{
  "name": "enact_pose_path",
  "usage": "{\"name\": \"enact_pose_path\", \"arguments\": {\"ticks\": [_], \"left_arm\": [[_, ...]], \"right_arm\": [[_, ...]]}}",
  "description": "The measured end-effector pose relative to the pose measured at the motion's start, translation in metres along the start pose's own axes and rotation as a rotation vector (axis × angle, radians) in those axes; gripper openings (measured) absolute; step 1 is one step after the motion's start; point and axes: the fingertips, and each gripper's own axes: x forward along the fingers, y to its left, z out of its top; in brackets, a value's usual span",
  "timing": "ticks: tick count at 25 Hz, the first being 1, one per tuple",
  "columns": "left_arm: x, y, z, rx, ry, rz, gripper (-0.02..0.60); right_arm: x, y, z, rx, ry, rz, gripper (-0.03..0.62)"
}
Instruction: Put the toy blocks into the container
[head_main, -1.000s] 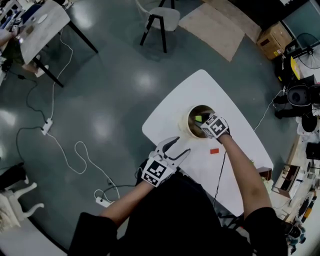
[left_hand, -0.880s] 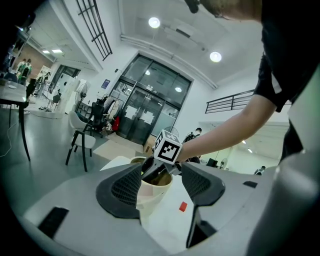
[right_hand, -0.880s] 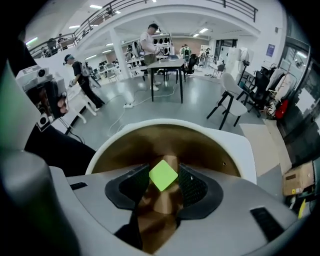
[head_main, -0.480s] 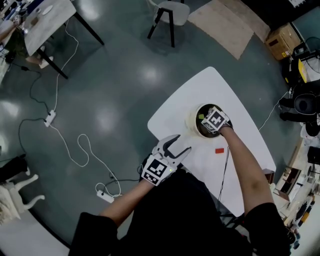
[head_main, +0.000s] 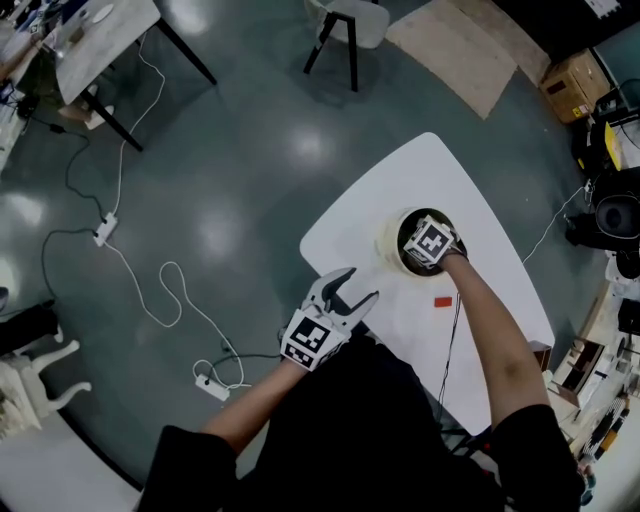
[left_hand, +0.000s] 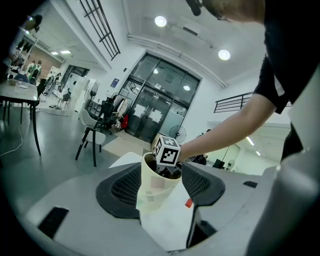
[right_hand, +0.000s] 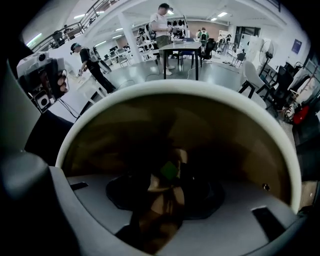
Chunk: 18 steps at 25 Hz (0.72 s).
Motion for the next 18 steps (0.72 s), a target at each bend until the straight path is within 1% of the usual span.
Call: {"name": "enact_pose_path", "arguments": {"ticks": [5,11,14,18], "left_arm": [[0.000,-0.002,0.001,0.013,0.004,-0.005,0.230],[0.004,-0.013,0.003,0.036,0.008,-0.024,0.230],[0.006,-0.022,0.001,0.049,0.017,-0.039,0.230],[0.005,-0.030,-0.002,0.053,0.026,-0.047,0.230]], "right_arm": [[-0.013,-0.008,0.002,0.032,-0.040,-0.028,0.158],[-0.038,-0.001,0.009,0.037,-0.116,-0.035,0.156],[-0.054,0.006,0.016,0.071,-0.189,-0.039,0.156],[-0.077,0.016,0.023,0.123,-0.317,-0.048,0.156]]}}
